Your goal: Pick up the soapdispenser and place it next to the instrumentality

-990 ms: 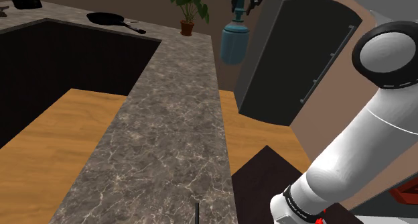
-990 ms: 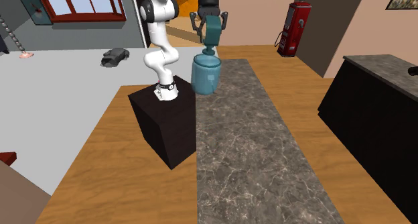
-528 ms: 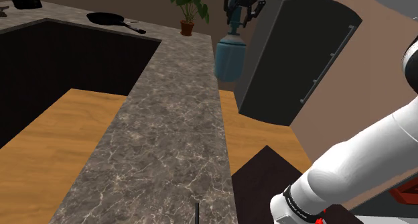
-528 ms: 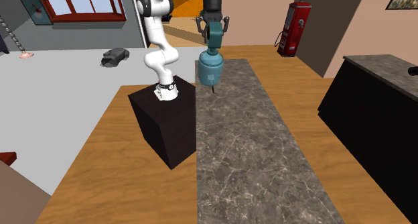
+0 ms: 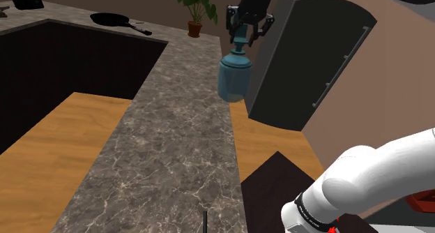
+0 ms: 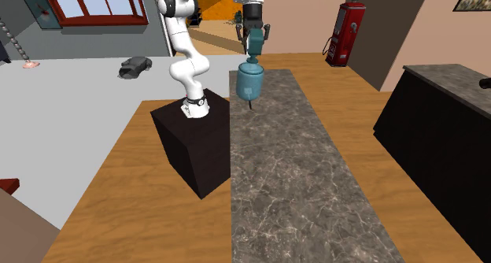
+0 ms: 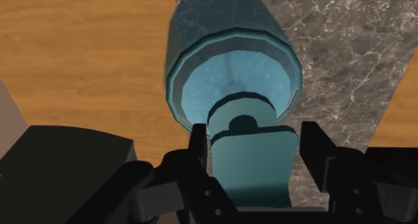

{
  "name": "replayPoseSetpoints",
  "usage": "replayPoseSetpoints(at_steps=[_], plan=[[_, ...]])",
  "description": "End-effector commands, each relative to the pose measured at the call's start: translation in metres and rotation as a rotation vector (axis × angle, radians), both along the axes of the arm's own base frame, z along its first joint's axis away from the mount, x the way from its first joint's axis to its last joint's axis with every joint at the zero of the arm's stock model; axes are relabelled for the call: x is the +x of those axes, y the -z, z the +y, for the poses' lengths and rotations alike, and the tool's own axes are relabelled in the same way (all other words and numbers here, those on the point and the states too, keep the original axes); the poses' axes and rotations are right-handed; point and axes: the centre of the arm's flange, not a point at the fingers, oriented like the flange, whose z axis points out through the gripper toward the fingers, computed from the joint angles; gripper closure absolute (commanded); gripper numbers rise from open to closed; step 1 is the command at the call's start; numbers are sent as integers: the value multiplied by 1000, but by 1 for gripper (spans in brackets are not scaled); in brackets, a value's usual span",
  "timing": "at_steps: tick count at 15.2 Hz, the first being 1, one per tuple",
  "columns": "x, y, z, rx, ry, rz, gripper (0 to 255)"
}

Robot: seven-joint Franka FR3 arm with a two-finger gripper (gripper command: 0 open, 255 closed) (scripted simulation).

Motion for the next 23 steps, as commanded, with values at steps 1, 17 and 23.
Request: replayPoseSetpoints(at_steps=[1, 17, 23], plan=[[-13, 8, 17, 0, 1, -2, 255], [-130, 79, 178, 0, 1, -2, 255], [-174, 106, 238, 0, 1, -2, 255]])
